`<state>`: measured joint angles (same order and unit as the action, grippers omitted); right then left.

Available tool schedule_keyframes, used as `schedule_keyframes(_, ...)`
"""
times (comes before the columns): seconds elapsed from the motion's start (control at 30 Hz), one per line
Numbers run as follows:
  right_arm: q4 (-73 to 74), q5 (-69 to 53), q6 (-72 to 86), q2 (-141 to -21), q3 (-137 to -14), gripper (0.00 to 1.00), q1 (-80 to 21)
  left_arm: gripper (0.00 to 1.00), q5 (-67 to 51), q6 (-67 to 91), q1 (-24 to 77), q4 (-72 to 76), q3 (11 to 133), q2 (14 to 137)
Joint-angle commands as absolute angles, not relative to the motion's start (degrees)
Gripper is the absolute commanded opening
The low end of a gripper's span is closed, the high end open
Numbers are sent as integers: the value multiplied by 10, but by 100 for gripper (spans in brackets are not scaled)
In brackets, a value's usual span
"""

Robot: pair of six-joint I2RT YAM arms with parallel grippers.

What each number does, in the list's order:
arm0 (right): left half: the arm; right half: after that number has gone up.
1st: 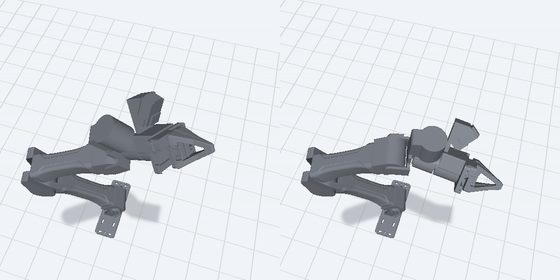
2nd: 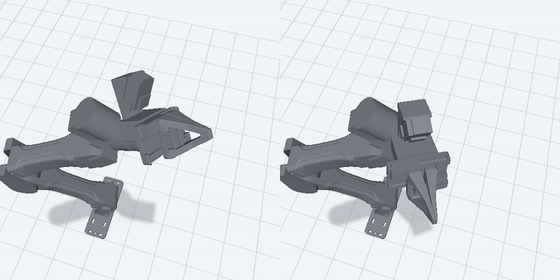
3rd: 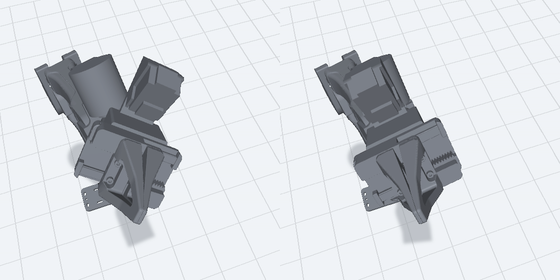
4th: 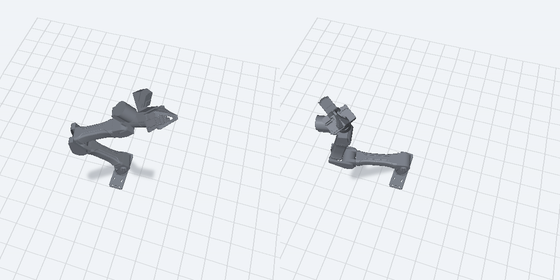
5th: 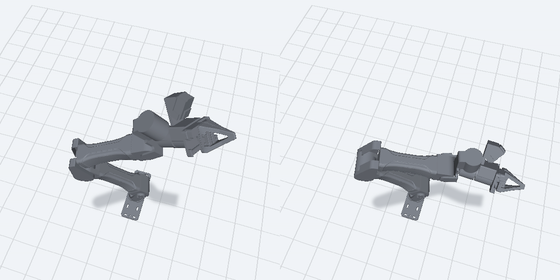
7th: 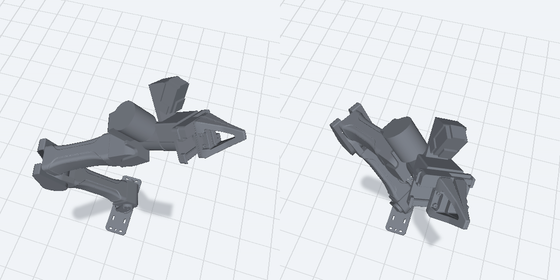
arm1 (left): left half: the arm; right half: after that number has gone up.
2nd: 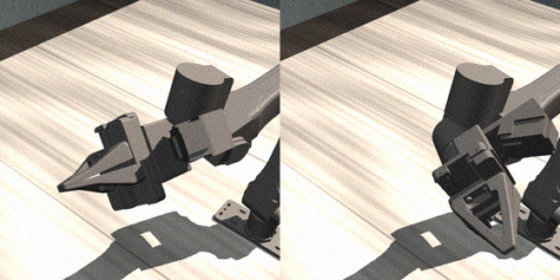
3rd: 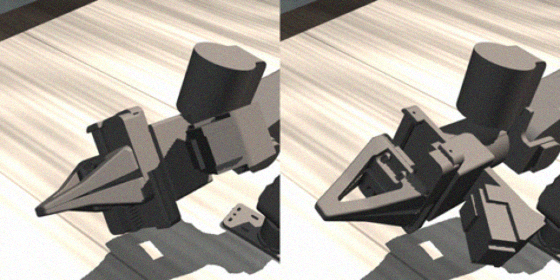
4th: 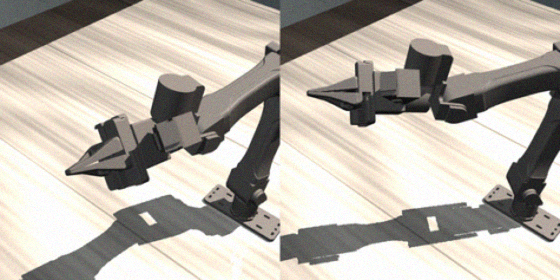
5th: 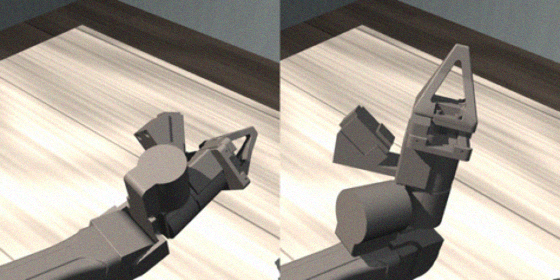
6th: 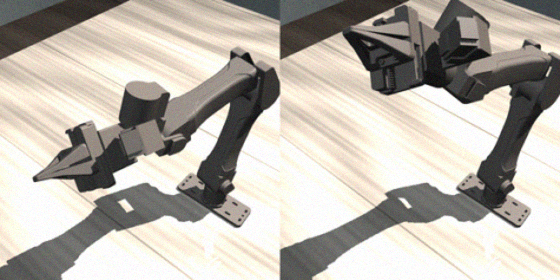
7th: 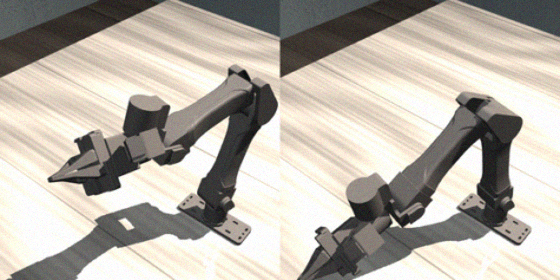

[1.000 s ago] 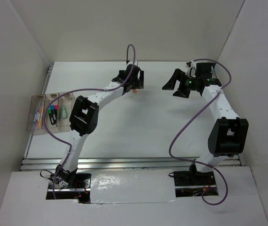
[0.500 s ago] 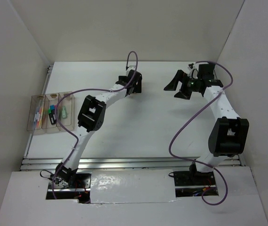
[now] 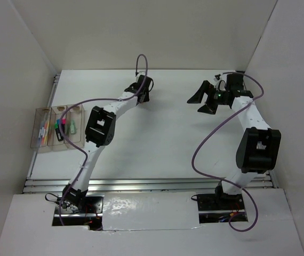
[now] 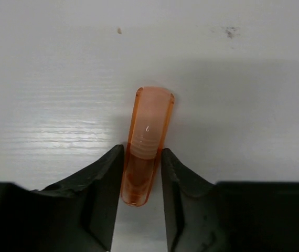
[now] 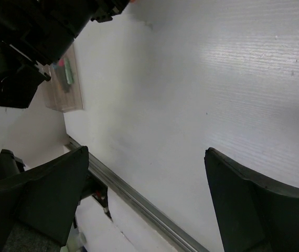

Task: Sort the stationery into containers
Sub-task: Pick up the stationery from the center of the board.

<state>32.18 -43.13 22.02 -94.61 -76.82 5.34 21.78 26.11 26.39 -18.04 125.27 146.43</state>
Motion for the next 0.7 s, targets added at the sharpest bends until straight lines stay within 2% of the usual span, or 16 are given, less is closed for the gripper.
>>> schedule_keyframes(0.0, 325, -450, 219, -951, -795, 96, 60, 45, 208, 270, 243, -197, 1259, 1475)
schedule_keyframes(0.1, 327, -451, 219, -949, -794, 95, 59, 20, 196, 265, 220, -205, 1224, 1455)
schedule_keyframes(0.17, 323, -453, 219, -947, -791, 94, 58, 10, 184, 265, 203, -220, 1192, 1431)
schedule_keyframes(0.2, 319, -453, 221, -940, -786, 94, 57, 0, 177, 270, 197, -225, 1183, 1420)
schedule_keyframes(0.37, 313, -433, 201, -907, -769, 92, 39, 0, 124, 256, 170, -257, 1101, 1321)
schedule_keyframes(0.53, 342, -403, 154, -892, -770, 92, 4, 0, 86, 191, 165, -166, 922, 1104)
schedule_keyframes(0.67, 387, -372, 110, -894, -781, 92, -17, 0, 30, 139, 131, -197, 876, 988)
